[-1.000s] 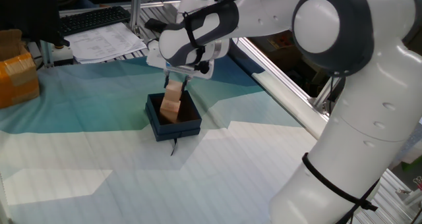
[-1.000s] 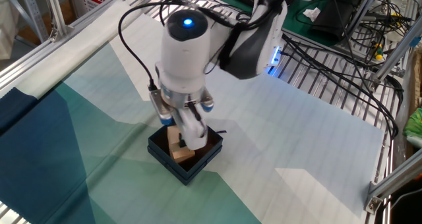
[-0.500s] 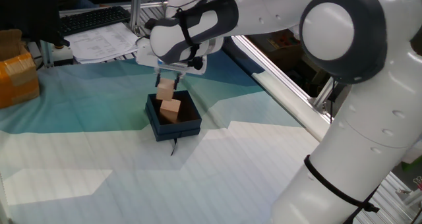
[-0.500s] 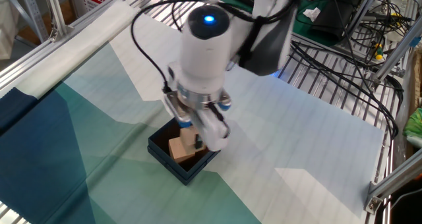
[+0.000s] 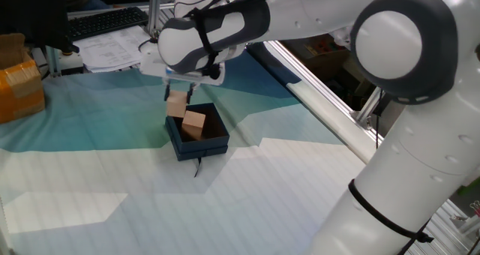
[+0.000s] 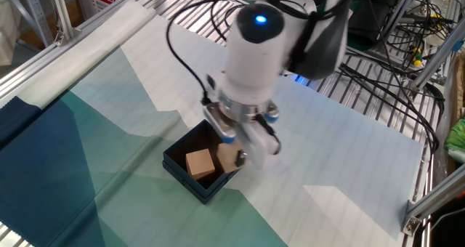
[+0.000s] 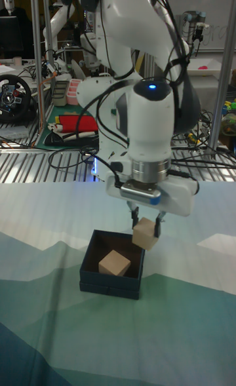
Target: Take everything out of the gift box
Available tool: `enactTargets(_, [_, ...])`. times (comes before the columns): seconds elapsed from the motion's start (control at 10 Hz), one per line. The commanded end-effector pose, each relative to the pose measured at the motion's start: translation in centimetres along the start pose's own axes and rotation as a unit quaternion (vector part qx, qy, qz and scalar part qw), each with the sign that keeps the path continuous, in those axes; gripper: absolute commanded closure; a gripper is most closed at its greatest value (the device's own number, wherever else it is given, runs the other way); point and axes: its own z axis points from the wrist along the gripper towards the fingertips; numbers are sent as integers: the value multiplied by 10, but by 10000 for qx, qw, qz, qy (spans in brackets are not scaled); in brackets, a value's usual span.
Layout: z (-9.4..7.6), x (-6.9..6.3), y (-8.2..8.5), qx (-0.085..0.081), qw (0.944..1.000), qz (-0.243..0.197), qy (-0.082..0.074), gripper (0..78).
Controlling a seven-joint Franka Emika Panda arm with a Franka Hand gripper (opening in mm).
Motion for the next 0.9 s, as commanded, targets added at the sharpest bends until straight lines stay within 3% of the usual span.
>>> enactTargets(0.1, [7, 31, 31, -49, 10000, 69, -31, 762])
enactTargets(0.9, [30, 52, 50, -55, 9999, 121, -82, 762])
